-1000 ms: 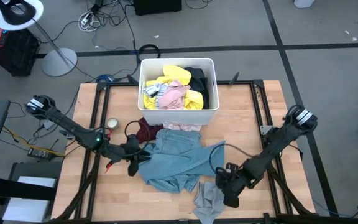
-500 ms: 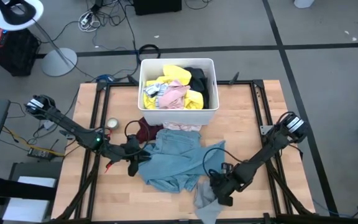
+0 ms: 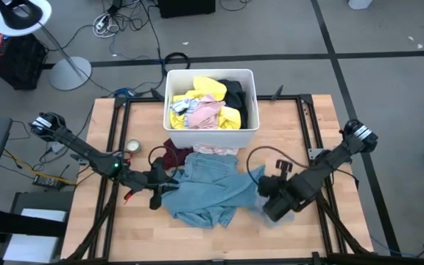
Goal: Sort clothes
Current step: Put the gray shorts into the white laundry bin, then put the blue jeans into the white laundry bin
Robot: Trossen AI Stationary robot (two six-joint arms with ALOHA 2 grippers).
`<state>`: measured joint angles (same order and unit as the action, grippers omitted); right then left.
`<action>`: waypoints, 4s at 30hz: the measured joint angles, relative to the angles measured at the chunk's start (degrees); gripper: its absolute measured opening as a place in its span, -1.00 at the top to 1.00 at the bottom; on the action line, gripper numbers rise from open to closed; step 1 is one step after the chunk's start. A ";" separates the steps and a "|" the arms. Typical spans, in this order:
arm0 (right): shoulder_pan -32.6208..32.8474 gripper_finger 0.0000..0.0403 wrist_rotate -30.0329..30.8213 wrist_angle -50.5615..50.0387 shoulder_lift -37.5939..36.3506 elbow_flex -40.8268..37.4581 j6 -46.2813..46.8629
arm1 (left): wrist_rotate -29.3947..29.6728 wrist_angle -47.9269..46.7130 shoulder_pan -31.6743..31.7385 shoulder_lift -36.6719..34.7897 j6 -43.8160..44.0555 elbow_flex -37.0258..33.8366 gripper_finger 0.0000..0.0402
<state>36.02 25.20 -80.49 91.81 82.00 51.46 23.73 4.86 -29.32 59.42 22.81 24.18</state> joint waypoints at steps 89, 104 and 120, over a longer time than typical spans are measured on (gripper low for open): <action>-53.66 0.11 -21.32 21.85 4.95 29.59 -42.36 | 6.54 2.54 0.11 0.00 -8.89 0.04 0.51; -36.38 0.13 -18.11 17.64 3.74 29.59 -40.42 | 6.50 2.56 0.11 0.00 -8.63 0.04 0.51; -23.71 0.12 -15.35 34.86 3.76 11.11 -41.44 | 4.49 2.55 0.09 0.00 -7.77 0.04 0.51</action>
<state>12.31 9.85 -45.63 95.57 93.11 10.02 28.22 7.41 -29.23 59.42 15.04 24.23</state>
